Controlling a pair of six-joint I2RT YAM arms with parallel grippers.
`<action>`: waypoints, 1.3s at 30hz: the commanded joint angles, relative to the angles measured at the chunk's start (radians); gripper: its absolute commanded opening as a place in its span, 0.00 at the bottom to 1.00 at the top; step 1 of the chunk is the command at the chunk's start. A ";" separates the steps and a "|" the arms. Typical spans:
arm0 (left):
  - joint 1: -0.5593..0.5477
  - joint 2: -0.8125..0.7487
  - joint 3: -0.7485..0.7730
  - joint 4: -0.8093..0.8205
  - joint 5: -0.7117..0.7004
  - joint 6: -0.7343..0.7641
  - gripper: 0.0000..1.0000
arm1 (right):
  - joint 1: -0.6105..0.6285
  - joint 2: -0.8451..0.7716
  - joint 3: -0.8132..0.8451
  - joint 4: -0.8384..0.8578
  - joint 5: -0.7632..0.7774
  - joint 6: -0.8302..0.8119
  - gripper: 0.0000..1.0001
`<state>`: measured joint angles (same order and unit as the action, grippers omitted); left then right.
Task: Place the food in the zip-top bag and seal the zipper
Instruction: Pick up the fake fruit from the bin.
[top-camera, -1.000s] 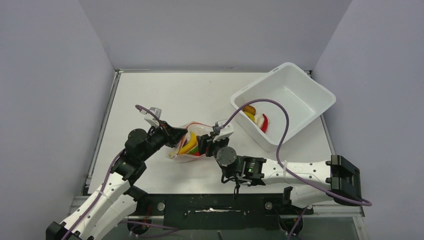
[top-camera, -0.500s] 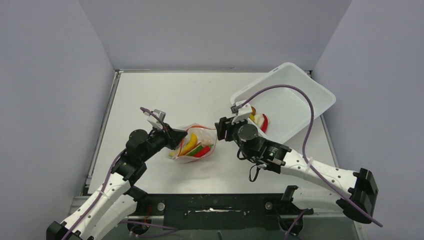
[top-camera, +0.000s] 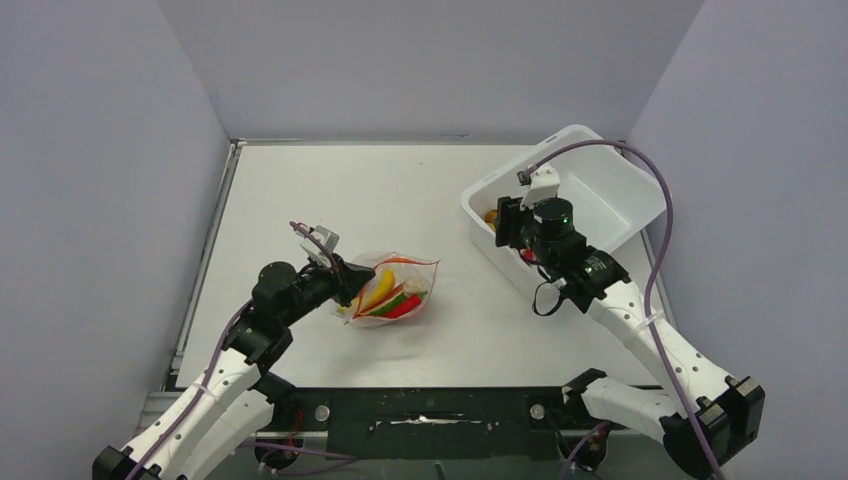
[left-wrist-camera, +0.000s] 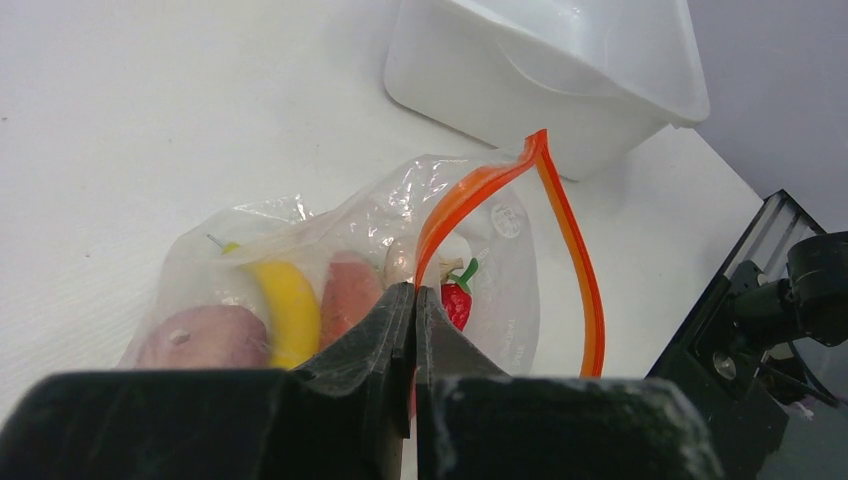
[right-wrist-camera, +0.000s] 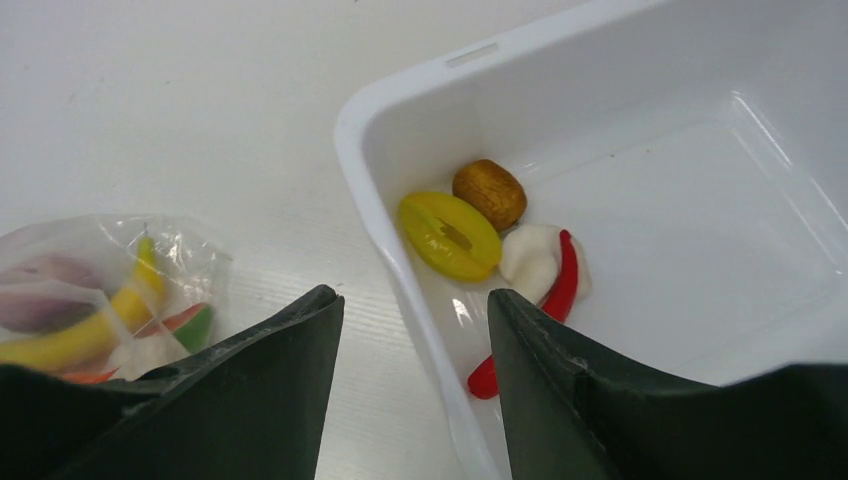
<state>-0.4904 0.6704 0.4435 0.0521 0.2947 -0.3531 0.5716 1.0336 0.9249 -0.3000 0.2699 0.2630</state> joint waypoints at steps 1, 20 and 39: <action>-0.003 0.001 0.012 0.031 0.041 0.032 0.00 | -0.127 0.060 0.111 -0.061 -0.105 -0.096 0.56; -0.006 0.018 -0.091 0.184 -0.040 0.023 0.00 | -0.553 0.596 0.270 0.083 -0.604 -0.045 0.61; -0.009 -0.040 -0.026 -0.108 -0.230 -0.240 0.00 | -0.551 0.810 0.419 -0.012 -0.756 -0.071 0.71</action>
<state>-0.4957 0.6228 0.3473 -0.0132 0.1047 -0.5560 0.0204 1.8423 1.3457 -0.3454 -0.3885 0.2085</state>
